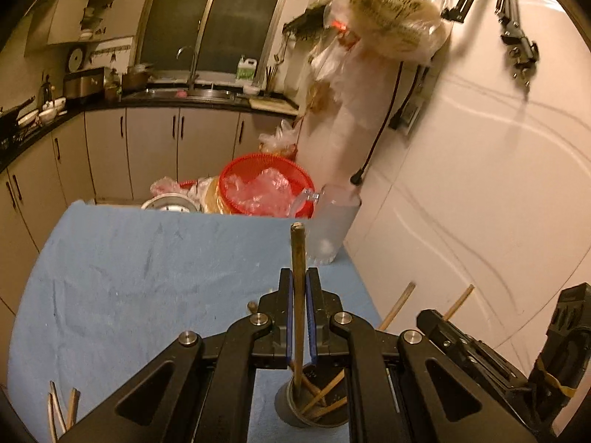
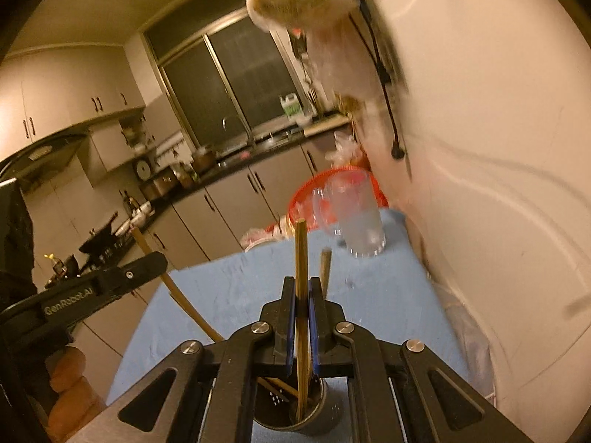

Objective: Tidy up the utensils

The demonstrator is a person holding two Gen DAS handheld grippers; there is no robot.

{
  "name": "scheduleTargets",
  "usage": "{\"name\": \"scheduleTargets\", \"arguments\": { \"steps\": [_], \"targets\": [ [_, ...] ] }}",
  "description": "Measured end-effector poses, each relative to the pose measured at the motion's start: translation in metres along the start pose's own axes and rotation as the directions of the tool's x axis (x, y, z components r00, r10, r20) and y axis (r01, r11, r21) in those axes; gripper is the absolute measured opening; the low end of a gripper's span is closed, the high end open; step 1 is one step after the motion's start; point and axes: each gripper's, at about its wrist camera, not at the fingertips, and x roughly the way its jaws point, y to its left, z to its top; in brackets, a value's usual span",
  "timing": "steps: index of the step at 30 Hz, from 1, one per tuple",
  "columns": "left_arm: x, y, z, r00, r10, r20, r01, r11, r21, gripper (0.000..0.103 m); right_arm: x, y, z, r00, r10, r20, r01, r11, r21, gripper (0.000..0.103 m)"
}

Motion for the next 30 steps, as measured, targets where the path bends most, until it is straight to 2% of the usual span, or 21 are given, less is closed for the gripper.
{"name": "scheduleTargets", "arguments": {
  "steps": [6,9,11,14,20,22,24,26,30],
  "targets": [
    [0.004,0.001,-0.008,1.0,-0.002,-0.029,0.003,1.0,0.012,0.007,0.019,-0.008,-0.01,0.998,-0.012,-0.06,0.014,1.0,0.018,0.009],
    [-0.001,0.002,-0.006,1.0,-0.004,-0.027,0.005,1.0,0.013,0.014,0.015,-0.009,-0.009,0.998,-0.018,-0.064,0.019,1.0,0.021,0.017],
    [-0.009,0.004,-0.005,1.0,-0.016,-0.016,0.016,1.0,0.006,0.025,0.004,-0.01,-0.006,0.999,-0.012,-0.04,0.013,1.0,0.026,0.019],
    [-0.031,0.006,-0.004,0.999,-0.022,0.028,0.021,1.0,0.015,0.033,-0.015,-0.006,-0.001,1.0,-0.017,0.006,0.017,1.0,0.023,0.019],
    [-0.078,0.025,-0.009,0.996,-0.03,0.085,0.029,1.0,0.007,0.034,-0.063,0.009,0.0,0.994,0.037,0.098,-0.04,0.999,0.029,0.019],
    [-0.093,0.037,-0.015,0.995,-0.015,0.098,0.015,1.0,-0.001,0.035,-0.074,0.017,-0.006,0.992,0.063,0.111,-0.065,0.998,0.021,0.025],
    [-0.107,0.053,-0.025,0.994,0.003,0.108,-0.002,1.0,-0.005,0.037,-0.082,0.027,-0.018,0.99,0.092,0.109,-0.093,0.996,0.003,0.041],
    [-0.118,0.071,-0.039,0.993,0.049,0.106,-0.049,0.999,-0.001,0.038,-0.082,0.04,-0.034,0.989,0.12,0.088,-0.118,0.993,-0.029,0.055],
    [-0.132,0.117,-0.067,0.989,0.129,0.068,-0.127,0.991,-0.036,0.038,-0.068,0.065,-0.068,0.989,0.151,0.0,-0.15,0.984,-0.094,0.055]
  ]
}}
